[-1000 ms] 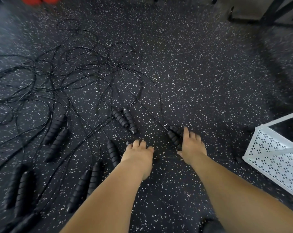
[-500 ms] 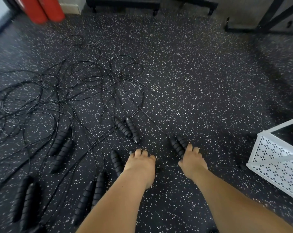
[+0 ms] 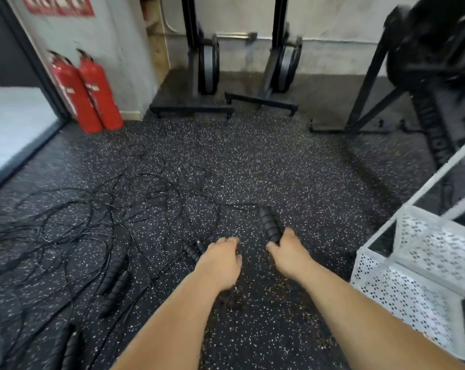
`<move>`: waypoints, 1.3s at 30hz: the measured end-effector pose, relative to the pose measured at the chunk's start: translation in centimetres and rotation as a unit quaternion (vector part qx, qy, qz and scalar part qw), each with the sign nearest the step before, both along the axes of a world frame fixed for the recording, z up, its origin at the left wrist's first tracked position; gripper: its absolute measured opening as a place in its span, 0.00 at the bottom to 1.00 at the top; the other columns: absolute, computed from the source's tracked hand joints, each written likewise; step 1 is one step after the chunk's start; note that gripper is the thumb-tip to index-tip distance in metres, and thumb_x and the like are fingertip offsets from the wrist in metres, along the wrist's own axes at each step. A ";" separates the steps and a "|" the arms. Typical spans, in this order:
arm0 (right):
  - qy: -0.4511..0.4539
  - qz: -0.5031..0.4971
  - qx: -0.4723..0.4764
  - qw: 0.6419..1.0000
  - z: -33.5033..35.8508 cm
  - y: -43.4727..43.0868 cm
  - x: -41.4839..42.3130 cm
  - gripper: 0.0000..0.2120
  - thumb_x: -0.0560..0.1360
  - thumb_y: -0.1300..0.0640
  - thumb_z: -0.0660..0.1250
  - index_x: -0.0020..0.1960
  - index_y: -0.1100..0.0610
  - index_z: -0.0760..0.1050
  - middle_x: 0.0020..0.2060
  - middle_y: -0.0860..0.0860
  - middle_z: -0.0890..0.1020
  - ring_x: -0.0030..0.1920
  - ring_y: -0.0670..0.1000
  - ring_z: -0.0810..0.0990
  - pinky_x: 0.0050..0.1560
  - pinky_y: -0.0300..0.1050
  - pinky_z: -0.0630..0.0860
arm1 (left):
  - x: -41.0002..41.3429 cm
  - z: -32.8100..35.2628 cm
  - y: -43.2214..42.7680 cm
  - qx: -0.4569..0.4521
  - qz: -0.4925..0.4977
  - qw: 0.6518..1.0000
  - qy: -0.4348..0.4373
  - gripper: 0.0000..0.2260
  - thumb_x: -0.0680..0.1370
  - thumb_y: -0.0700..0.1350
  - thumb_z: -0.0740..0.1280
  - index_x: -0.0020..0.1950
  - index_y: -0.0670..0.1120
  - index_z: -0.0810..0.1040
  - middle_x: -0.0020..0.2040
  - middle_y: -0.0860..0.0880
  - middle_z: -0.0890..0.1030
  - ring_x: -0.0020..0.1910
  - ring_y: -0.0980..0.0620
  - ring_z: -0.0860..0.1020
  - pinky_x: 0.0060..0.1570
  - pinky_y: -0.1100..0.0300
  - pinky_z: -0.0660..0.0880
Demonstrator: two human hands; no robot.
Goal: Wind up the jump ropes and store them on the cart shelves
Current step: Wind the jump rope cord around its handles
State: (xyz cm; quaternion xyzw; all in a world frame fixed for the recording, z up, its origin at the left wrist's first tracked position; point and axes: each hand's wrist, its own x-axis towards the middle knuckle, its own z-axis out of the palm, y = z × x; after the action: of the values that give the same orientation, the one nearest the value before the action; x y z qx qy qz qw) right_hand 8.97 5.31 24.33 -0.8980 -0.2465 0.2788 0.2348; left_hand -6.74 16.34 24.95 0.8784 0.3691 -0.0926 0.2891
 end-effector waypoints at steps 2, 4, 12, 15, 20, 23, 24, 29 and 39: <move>-0.013 -0.007 0.040 0.999 5.6 -1.0 -0.1 0.21 0.84 0.50 0.64 0.71 0.60 0.64 0.59 0.59 0.78 0.50 0.59 0.79 0.47 0.50 0.71 | -0.8 4.7 -0.8 0.022 -0.002 1.000 -0.012 0.24 0.87 0.50 0.61 0.84 0.49 0.65 0.79 0.45 0.71 0.75 0.43 0.73 0.76 0.47 0.70; -0.034 -0.015 0.087 0.996 11.4 -2.6 -0.5 0.19 0.84 0.51 0.64 0.69 0.60 0.65 0.57 0.59 0.78 0.47 0.57 0.77 0.46 0.50 0.70 | -1.6 9.6 -2.1 0.038 0.002 0.998 -0.040 0.24 0.87 0.49 0.61 0.84 0.48 0.65 0.78 0.46 0.73 0.75 0.45 0.74 0.76 0.50 0.70; -0.130 -0.047 0.280 0.950 27.1 -10.2 -5.5 0.29 0.83 0.50 0.65 0.80 0.56 0.59 0.71 0.57 0.73 0.61 0.61 0.79 0.59 0.55 0.76 | -4.5 26.6 -10.8 -0.005 0.078 0.963 -0.259 0.21 0.89 0.54 0.57 0.81 0.50 0.69 0.73 0.50 0.78 0.58 0.49 0.81 0.56 0.58 0.74; -0.175 -0.035 0.310 0.934 29.2 -13.6 -9.9 0.35 0.83 0.50 0.66 0.83 0.53 0.54 0.74 0.55 0.68 0.64 0.62 0.78 0.62 0.59 0.77 | -5.0 30.2 -15.0 -0.079 0.105 0.914 -0.383 0.23 0.87 0.61 0.57 0.79 0.52 0.72 0.72 0.55 0.77 0.68 0.53 0.76 0.67 0.58 0.69; -0.207 -0.050 0.326 0.921 29.0 -17.5 -16.4 0.34 0.78 0.55 0.69 0.79 0.48 0.57 0.61 0.50 0.70 0.51 0.56 0.79 0.50 0.58 0.79 | -7.0 31.7 -20.9 -0.227 0.094 0.836 -0.490 0.12 0.87 0.56 0.64 0.68 0.55 0.80 0.61 0.57 0.86 0.62 0.57 0.83 0.63 0.56 0.79; -0.197 -0.005 0.338 0.920 27.6 -18.9 -18.1 0.37 0.76 0.52 0.72 0.79 0.47 0.58 0.59 0.48 0.69 0.54 0.55 0.79 0.51 0.58 0.80 | -8.6 30.0 -21.7 -0.229 0.098 0.832 -0.496 0.10 0.87 0.46 0.65 0.68 0.55 0.80 0.60 0.55 0.87 0.61 0.57 0.84 0.61 0.57 0.79; -0.175 0.018 0.354 0.919 27.0 -19.3 -18.4 0.37 0.76 0.50 0.73 0.79 0.46 0.59 0.60 0.47 0.70 0.57 0.53 0.78 0.54 0.57 0.81 | -9.2 29.4 -21.6 -0.232 0.098 0.833 -0.493 0.11 0.88 0.45 0.65 0.68 0.55 0.80 0.60 0.55 0.87 0.61 0.56 0.84 0.62 0.56 0.80; -0.063 0.057 0.392 0.916 24.8 -18.8 -17.8 0.19 0.85 0.51 0.65 0.74 0.41 0.68 0.61 0.38 0.79 0.61 0.40 0.78 0.58 0.39 0.74 | -11.0 26.0 -18.9 -0.230 0.133 0.837 -0.479 0.12 0.89 0.44 0.62 0.69 0.53 0.80 0.60 0.51 0.87 0.62 0.51 0.85 0.64 0.48 0.81; -0.074 0.109 0.321 0.938 17.9 -15.4 -16.1 0.15 0.81 0.51 0.72 0.65 0.41 0.75 0.55 0.34 0.83 0.57 0.33 0.80 0.54 0.30 0.72 | -12.0 16.7 -14.5 -0.297 0.184 0.815 -0.462 0.15 0.90 0.43 0.59 0.75 0.54 0.74 0.67 0.52 0.84 0.67 0.52 0.82 0.72 0.44 0.76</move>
State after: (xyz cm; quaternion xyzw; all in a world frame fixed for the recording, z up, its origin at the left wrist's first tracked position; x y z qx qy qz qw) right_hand -7.08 -10.10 42.26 -0.7606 -0.4355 0.1418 0.4602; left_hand -18.78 1.86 41.65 0.6052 0.3011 0.2740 0.6841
